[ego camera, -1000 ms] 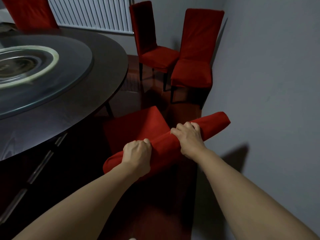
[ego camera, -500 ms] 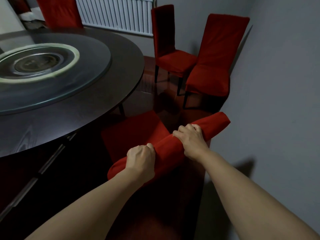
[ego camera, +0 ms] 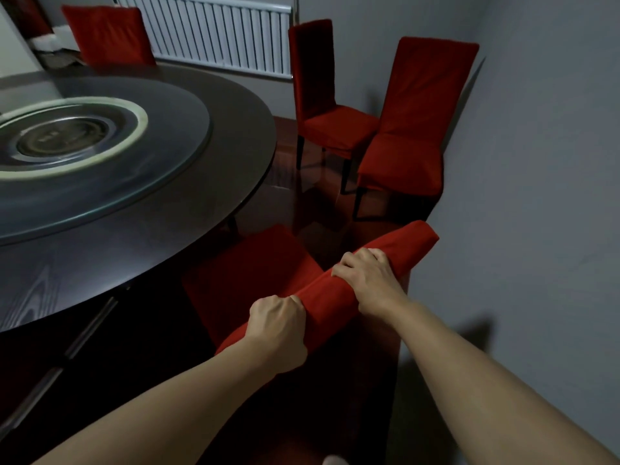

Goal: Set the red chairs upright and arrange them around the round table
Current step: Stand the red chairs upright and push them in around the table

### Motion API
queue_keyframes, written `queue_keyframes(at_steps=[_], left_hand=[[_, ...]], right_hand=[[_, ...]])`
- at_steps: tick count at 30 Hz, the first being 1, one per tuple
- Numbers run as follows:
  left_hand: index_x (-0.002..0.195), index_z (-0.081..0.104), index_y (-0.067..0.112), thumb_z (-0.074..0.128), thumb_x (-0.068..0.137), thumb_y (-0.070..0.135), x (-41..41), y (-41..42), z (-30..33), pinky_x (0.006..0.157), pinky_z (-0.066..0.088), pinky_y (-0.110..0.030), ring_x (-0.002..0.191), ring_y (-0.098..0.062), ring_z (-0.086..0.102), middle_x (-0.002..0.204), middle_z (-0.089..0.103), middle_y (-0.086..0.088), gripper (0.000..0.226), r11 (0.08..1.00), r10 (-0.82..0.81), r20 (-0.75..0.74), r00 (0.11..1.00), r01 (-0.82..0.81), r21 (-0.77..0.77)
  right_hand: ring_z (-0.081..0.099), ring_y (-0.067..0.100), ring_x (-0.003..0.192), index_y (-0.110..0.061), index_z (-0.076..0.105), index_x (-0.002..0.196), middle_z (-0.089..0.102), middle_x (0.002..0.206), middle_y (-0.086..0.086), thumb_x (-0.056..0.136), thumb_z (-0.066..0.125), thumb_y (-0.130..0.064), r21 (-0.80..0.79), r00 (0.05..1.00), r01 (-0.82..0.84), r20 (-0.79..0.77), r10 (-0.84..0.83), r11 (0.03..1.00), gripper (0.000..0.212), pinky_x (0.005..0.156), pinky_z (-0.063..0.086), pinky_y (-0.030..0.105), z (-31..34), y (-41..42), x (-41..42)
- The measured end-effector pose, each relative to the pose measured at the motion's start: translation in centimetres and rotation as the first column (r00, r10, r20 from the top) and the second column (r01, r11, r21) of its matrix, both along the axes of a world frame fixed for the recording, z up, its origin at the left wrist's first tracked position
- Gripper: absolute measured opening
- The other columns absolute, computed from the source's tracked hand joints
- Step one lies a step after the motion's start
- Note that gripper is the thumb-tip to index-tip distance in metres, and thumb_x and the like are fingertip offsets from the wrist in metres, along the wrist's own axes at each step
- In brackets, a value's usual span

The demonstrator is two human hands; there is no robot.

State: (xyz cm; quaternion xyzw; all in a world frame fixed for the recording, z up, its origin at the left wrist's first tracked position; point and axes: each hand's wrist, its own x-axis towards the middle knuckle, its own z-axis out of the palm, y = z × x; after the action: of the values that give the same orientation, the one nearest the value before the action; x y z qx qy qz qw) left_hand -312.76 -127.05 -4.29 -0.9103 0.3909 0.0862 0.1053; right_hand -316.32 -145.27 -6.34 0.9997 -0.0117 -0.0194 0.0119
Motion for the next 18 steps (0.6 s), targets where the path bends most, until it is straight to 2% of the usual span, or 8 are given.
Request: queue_keyframes(at_steps=[7, 11, 18], left_hand=[[0.105, 0.049, 0.012, 0.056, 0.081, 0.025, -0.2, -2.1, -0.1, 0.069, 0.045, -0.03, 0.089, -0.021, 0.062, 0.097, 0.062, -0.001, 0.028, 0.996, 0.077, 0.052, 0.996, -0.079, 0.032], [0.105, 0.048, 0.013, 0.055, 0.081, 0.023, -0.4, -1.2, -0.1, 0.064, 0.04, -0.029, 0.088, -0.02, 0.062, 0.093, 0.062, 0.0, 0.027, 0.994, 0.107, 0.074, 0.992, -0.108, 0.012], [0.104, 0.048, 0.013, 0.054, 0.082, 0.022, -0.1, 1.5, 0.3, 0.065, 0.037, -0.028, 0.088, -0.02, 0.061, 0.092, 0.06, 0.0, 0.024, 0.989, 0.147, 0.077, 0.986, -0.148, 0.001]], right_hand=[[0.035, 0.018, 0.122, -0.03, 0.045, 0.131, 0.043, 0.124, -0.005, 0.074, 0.071, -0.007, -0.004, 0.997, -0.067, -0.029, 0.067, 0.998, 0.067, 0.11, 0.014, 0.04, 0.1, -2.3, 1.1], [0.037, 0.019, 0.12, -0.031, 0.046, 0.129, 0.044, 0.123, -0.005, 0.073, 0.071, -0.008, 0.0, 0.996, -0.089, 0.014, 0.089, 0.996, 0.065, 0.11, 0.015, 0.041, 0.0, -1.8, 1.0], [0.036, 0.017, 0.12, -0.033, 0.046, 0.128, 0.041, 0.127, -0.005, 0.072, 0.07, -0.005, 0.029, 0.991, -0.13, 0.045, 0.128, 0.991, 0.067, 0.111, 0.015, 0.04, 0.0, 0.8, 1.8]])
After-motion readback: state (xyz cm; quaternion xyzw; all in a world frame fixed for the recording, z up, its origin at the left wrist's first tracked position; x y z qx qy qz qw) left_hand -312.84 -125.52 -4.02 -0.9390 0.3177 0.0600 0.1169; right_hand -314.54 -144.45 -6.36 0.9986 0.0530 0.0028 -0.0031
